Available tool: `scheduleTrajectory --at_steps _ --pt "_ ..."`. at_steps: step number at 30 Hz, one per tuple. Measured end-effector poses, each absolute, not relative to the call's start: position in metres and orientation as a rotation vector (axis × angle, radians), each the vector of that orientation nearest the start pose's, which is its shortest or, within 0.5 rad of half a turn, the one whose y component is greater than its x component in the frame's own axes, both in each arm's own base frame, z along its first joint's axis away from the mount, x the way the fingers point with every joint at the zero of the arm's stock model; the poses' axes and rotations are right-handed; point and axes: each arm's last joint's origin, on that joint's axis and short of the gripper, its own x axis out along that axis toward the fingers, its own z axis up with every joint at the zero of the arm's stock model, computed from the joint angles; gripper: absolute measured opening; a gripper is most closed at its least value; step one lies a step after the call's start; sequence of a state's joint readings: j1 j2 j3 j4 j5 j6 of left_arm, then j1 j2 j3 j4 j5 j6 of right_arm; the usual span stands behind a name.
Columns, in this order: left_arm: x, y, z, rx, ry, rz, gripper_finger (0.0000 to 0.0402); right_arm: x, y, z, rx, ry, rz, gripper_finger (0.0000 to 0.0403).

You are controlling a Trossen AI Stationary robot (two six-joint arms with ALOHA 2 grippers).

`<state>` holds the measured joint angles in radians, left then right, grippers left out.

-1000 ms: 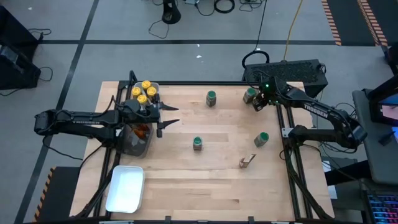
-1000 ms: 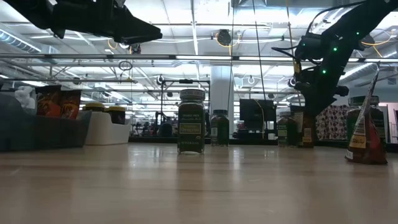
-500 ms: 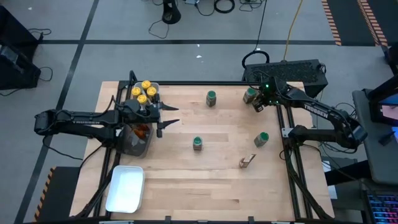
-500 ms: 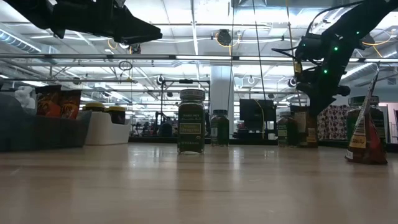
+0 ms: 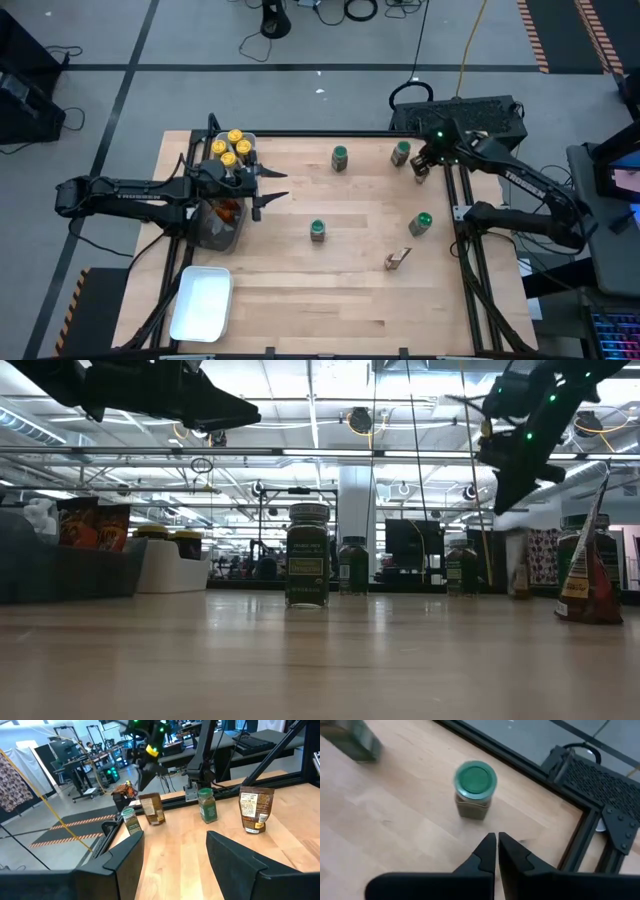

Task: Sort spices by type
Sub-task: Put the top orange seasoning pack into the black bin

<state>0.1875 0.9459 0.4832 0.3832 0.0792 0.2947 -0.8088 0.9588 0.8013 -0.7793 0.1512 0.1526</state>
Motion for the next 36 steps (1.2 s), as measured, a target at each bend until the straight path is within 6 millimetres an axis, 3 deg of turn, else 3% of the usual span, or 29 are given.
scheduleTrajectory --at_steps 7,14,19,27,32,36 --pt "0.205 0.037 0.254 0.283 0.093 0.096 0.0219 0.12 -0.122 0.267 0.473 0.814 -0.953 0.0" --pt "0.205 0.037 0.254 0.283 0.093 0.096 0.0219 0.117 -0.118 0.263 0.684 0.77 -1.049 0.0" --pt "0.205 0.037 0.254 0.283 0.093 0.096 0.0219 0.117 -0.119 0.264 0.725 0.732 -1.092 0.0015" --pt "0.205 0.037 0.254 0.282 0.093 0.096 0.0219 0.114 -0.122 0.265 0.67 0.697 -1.272 0.011" --pt "0.205 0.037 0.254 0.281 0.093 0.096 0.0219 0.114 -0.122 0.26 0.745 0.7 -1.319 0.018" --pt "0.205 0.037 0.254 0.279 0.093 0.096 0.0219 0.115 -0.124 0.248 0.798 0.773 -1.392 0.0214"
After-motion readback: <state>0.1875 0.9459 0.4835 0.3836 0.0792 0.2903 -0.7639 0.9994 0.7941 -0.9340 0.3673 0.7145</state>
